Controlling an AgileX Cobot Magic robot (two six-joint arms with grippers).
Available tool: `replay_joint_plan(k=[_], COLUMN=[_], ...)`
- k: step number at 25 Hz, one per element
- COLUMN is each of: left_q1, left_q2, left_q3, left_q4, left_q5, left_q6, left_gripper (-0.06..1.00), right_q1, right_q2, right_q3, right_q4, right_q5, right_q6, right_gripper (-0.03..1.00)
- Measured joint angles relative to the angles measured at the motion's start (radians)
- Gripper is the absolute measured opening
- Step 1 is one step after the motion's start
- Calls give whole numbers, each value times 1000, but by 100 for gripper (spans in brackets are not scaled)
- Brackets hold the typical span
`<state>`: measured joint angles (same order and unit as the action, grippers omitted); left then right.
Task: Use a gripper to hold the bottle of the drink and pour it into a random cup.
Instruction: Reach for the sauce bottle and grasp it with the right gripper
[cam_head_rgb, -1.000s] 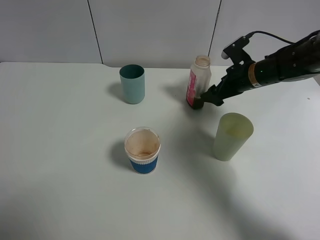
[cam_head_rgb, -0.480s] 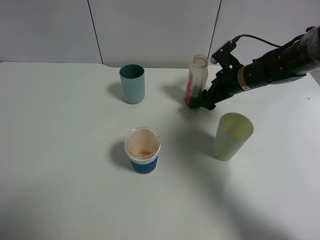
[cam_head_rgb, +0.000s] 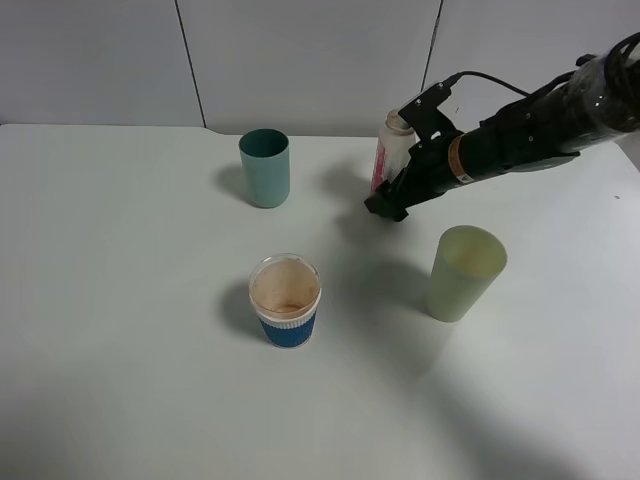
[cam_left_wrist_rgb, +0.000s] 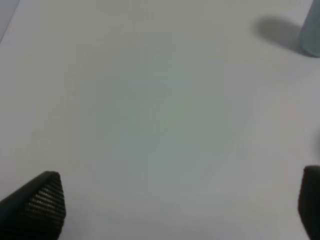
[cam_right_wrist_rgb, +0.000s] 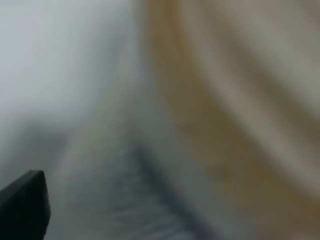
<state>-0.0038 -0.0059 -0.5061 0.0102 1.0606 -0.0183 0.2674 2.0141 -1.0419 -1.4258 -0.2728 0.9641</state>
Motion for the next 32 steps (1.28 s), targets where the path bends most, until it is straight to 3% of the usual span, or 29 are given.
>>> replay_joint_plan(k=[4, 14, 32], left_q1=[0, 0, 0], left_q2=[0, 0, 0], left_q3=[0, 0, 0], left_q4=[0, 0, 0], left_q5=[0, 0, 0], left_q6=[0, 0, 0], left_gripper=[93, 93, 93], right_q1=[23, 45, 53], right_q2=[0, 0, -7], right_q3=[0, 0, -2], right_q4=[101, 288, 259], right_q5=[78, 82, 183], right_q6=[-1, -83, -90], right_gripper=[92, 92, 90])
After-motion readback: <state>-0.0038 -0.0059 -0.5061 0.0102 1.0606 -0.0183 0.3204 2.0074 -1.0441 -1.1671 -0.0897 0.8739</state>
